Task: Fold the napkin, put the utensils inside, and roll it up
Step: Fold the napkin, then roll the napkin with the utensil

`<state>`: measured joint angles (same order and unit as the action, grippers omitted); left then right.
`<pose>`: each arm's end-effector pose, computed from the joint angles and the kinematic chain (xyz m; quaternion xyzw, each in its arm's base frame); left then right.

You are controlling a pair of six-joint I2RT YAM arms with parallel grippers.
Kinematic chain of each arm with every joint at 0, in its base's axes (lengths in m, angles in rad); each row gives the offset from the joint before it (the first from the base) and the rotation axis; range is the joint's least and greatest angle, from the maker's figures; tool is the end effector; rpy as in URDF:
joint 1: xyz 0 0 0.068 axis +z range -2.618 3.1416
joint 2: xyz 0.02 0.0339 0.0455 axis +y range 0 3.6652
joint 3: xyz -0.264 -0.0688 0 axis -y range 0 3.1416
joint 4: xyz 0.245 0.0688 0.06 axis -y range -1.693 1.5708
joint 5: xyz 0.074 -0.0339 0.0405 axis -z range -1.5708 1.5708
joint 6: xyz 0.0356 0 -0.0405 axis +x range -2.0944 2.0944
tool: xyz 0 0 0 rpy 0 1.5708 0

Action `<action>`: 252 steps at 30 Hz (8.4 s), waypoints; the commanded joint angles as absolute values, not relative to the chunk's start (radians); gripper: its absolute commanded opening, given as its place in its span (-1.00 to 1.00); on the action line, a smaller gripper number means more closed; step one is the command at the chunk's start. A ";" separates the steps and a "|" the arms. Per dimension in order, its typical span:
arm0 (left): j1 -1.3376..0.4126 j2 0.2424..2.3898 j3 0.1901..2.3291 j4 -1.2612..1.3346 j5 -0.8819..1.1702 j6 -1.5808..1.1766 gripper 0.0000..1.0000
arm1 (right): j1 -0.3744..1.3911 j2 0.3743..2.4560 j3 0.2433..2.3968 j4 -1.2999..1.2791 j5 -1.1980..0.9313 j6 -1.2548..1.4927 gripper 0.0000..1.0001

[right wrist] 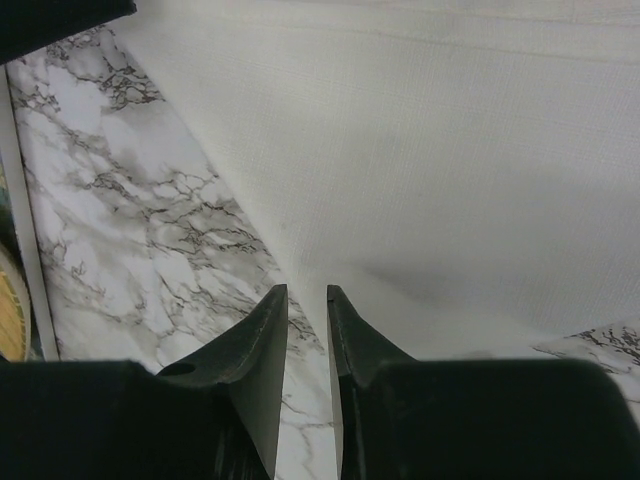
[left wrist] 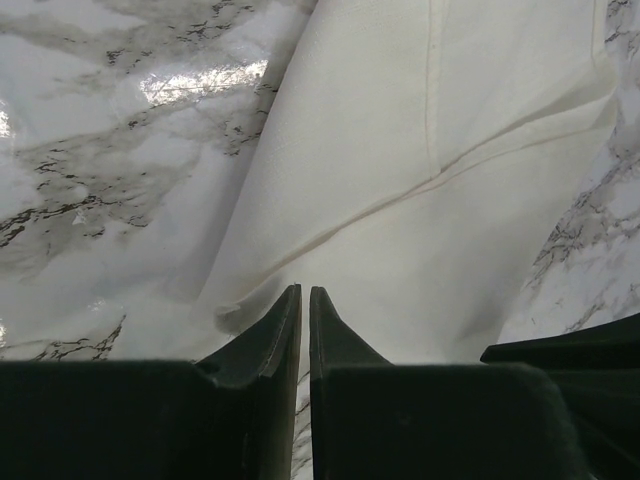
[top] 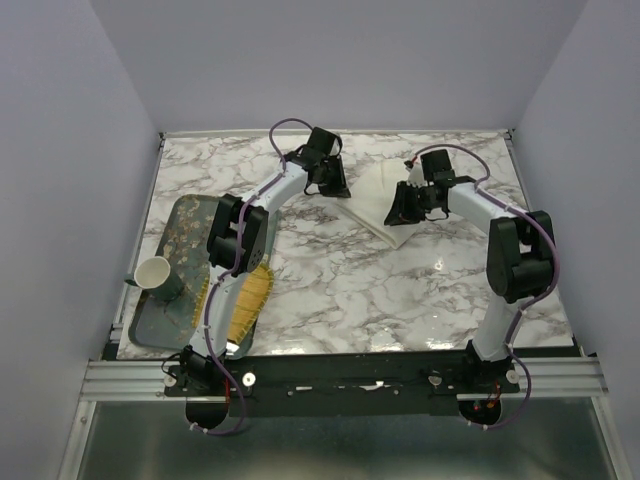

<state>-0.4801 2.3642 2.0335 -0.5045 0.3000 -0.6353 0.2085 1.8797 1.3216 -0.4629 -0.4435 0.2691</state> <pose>0.4669 -0.2550 0.1958 -0.0180 0.9240 -0.3065 0.2279 0.3836 0.0968 0.1956 -0.0312 0.9403 0.2683 0.2072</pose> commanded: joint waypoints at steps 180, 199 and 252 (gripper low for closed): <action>-0.463 2.082 1.384 -0.259 0.058 -0.896 -0.94 | 0.429 2.243 1.588 -0.549 -0.762 0.011 -0.99; -0.476 2.011 1.290 -0.330 0.144 -1.150 -1.00 | 0.570 2.010 1.602 -0.729 -0.269 0.026 -0.15; -0.456 1.983 1.269 -0.383 0.236 -1.276 -1.00 | 0.905 1.927 1.209 -0.318 0.440 0.028 0.27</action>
<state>-0.4637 1.9869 1.2732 -0.3111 0.2039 -1.2652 0.8837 1.8893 1.2350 -0.3576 0.3248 0.0105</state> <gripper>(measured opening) 0.068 0.633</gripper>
